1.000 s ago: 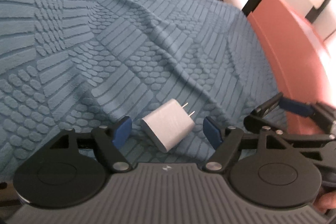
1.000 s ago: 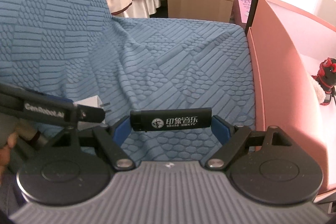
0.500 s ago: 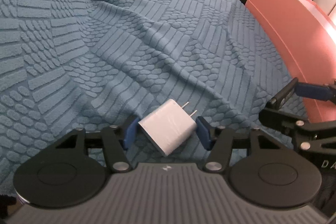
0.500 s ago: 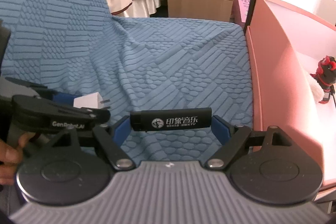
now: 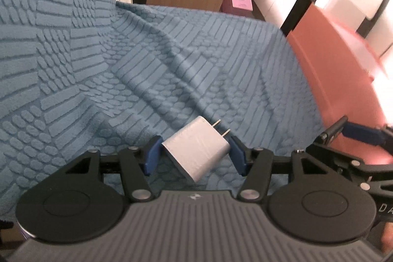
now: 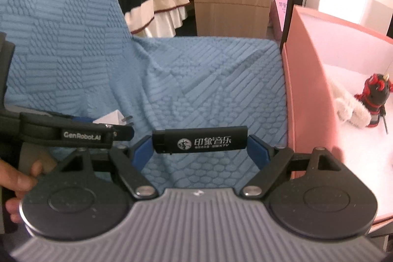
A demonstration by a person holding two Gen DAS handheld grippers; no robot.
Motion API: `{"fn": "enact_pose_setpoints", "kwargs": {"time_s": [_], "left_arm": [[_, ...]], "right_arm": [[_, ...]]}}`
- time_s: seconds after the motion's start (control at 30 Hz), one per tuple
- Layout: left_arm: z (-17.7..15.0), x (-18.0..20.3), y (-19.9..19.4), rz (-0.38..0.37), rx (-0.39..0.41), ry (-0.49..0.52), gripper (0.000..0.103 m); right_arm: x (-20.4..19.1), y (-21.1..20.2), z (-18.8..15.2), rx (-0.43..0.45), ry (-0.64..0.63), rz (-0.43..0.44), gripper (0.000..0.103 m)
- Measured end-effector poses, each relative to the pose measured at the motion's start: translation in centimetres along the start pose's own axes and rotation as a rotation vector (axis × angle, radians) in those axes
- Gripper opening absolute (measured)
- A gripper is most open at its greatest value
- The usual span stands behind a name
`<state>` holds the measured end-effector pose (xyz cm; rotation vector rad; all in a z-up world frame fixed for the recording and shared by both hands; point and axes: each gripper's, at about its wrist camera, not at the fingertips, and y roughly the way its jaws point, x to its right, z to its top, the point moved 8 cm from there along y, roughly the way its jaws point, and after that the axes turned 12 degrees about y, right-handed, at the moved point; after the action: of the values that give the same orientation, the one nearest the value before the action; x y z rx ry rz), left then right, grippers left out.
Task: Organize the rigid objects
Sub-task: 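Carry charger with left tool while right tool carries USB stick over pink box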
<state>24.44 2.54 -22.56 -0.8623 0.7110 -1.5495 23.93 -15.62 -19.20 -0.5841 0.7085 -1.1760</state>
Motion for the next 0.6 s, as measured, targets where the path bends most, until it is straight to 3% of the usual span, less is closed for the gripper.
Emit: {"fn": "enact_pose_setpoints", "kwargs": {"time_s": [0.3, 0.6], "left_arm": [[4.6, 2.8, -4.2, -0.062, 0.075, -0.04, 0.064], [10.4, 8.4, -8.8, -0.159, 0.131, -0.036, 0.064]], "right_arm": [[0.7, -4.4, 4.9, 0.071, 0.025, 0.003, 0.085], [3.8, -10.7, 10.6, 0.163, 0.085, 0.004, 0.085]]}}
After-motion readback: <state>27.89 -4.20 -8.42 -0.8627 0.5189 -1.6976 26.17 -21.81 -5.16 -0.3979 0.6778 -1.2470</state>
